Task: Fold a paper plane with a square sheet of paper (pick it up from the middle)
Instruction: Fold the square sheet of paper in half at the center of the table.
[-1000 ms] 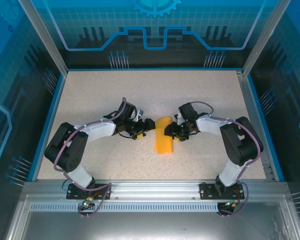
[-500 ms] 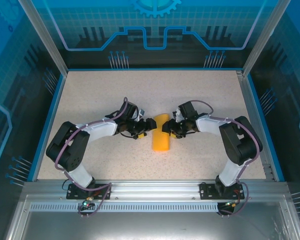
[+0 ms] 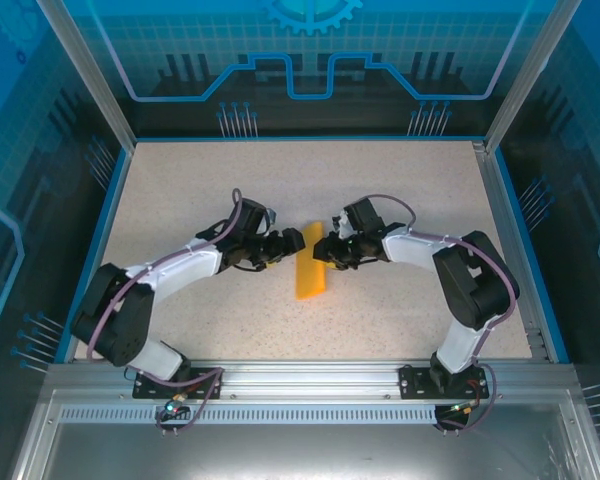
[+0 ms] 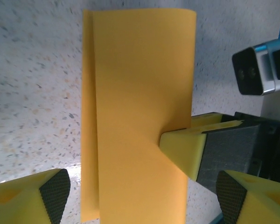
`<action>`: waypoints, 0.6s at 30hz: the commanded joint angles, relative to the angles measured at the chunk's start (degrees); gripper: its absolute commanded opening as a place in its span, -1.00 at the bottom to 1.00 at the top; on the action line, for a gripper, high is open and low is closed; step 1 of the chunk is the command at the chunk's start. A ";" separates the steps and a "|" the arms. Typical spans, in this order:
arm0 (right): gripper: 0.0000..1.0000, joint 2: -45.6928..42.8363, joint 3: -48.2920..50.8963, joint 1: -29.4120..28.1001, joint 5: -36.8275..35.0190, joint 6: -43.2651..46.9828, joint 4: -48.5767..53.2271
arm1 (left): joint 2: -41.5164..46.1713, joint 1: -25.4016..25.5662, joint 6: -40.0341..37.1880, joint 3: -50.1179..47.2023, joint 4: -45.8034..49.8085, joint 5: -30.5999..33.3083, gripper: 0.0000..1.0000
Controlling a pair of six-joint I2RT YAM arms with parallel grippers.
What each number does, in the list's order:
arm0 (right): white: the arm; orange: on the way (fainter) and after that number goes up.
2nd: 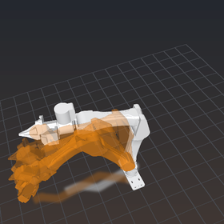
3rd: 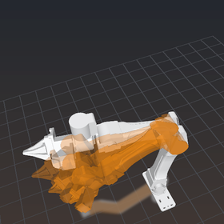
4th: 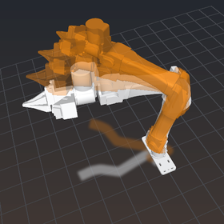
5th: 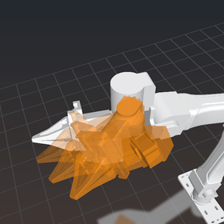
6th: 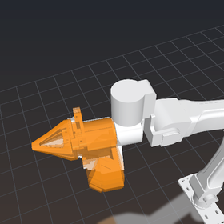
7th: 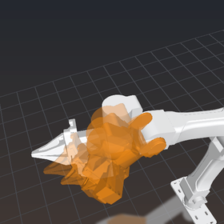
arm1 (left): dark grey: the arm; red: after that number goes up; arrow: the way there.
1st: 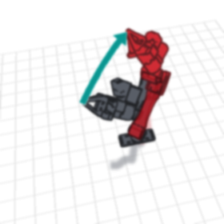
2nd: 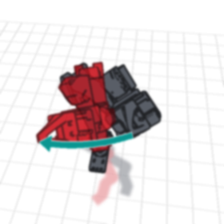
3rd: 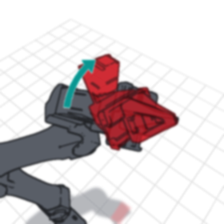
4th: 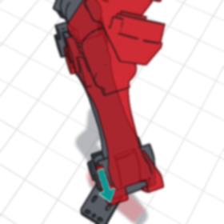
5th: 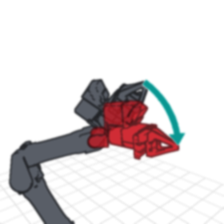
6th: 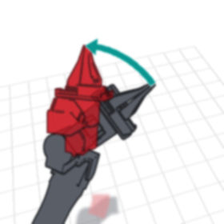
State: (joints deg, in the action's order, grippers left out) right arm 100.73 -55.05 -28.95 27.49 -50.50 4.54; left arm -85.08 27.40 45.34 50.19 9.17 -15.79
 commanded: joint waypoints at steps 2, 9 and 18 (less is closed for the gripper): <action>-0.35 -1.45 -0.17 -1.27 0.02 -7.03 -6.62 | 5.46 0.01 1.45 -1.32 4.37 7.90 0.72; -0.30 0.97 -1.43 -2.58 -7.61 -4.02 1.82 | 6.22 -0.42 0.73 -1.72 4.81 6.90 0.75; -0.08 2.44 -1.40 -2.20 -11.08 -0.46 6.80 | 4.24 -0.42 0.63 -1.85 3.22 4.49 0.75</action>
State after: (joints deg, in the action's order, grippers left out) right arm 102.26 -55.35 -30.87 18.31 -52.34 8.43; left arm -80.01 27.16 46.24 49.28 12.21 -9.91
